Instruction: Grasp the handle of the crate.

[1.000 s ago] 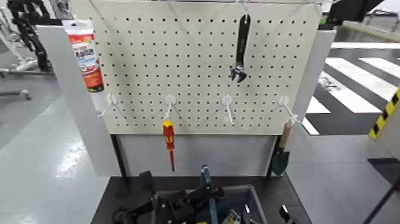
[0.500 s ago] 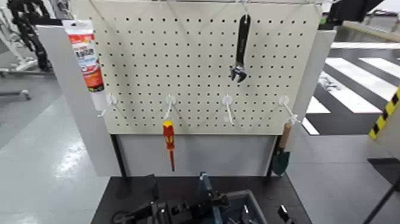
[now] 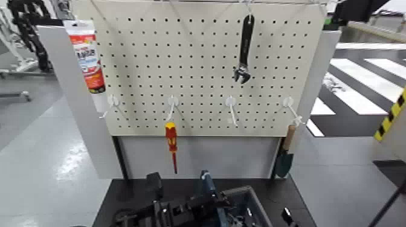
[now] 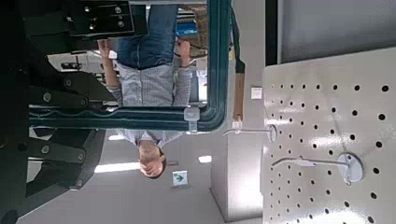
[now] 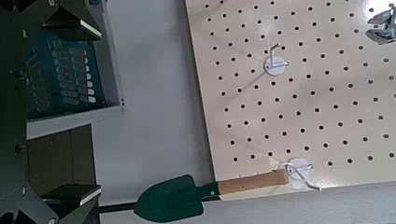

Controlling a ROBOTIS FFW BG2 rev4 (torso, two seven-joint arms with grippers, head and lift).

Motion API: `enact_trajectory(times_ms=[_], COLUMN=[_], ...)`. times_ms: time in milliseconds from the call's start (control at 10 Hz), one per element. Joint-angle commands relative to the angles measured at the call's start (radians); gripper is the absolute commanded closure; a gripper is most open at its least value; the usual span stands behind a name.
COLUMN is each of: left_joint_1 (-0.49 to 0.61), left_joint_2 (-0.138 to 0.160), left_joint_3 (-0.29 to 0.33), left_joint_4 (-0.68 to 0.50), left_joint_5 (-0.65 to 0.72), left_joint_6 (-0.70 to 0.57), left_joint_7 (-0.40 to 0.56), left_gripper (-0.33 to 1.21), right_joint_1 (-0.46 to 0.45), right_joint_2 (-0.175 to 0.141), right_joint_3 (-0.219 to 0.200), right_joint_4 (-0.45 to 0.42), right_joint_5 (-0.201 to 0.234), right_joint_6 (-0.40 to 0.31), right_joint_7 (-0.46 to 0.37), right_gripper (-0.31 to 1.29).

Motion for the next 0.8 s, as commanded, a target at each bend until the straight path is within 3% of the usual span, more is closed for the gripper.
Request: enact_trajectory(times_ms=[100, 800], left_joint_1=[-0.008, -0.027], left_joint_2=[0.006, 0.015], left_joint_3=[-0.016, -0.036], left_joint_4=[0.008, 0.022], left_joint_5=[0.007, 0.016], left_joint_6=[0.003, 0.012], left_joint_7=[-0.007, -0.02], left_gripper=[1.19, 1.19], right_joint_1=[-0.001, -0.001], right_joint_2=[-0.001, -0.001], right_joint_3=[-0.003, -0.005], right_joint_4=[0.0, 0.002], right_joint_5=[0.004, 0.015], right_joint_6=[-0.008, -0.02], right_joint_7=[0.0, -0.005], right_gripper=[0.15, 0.15])
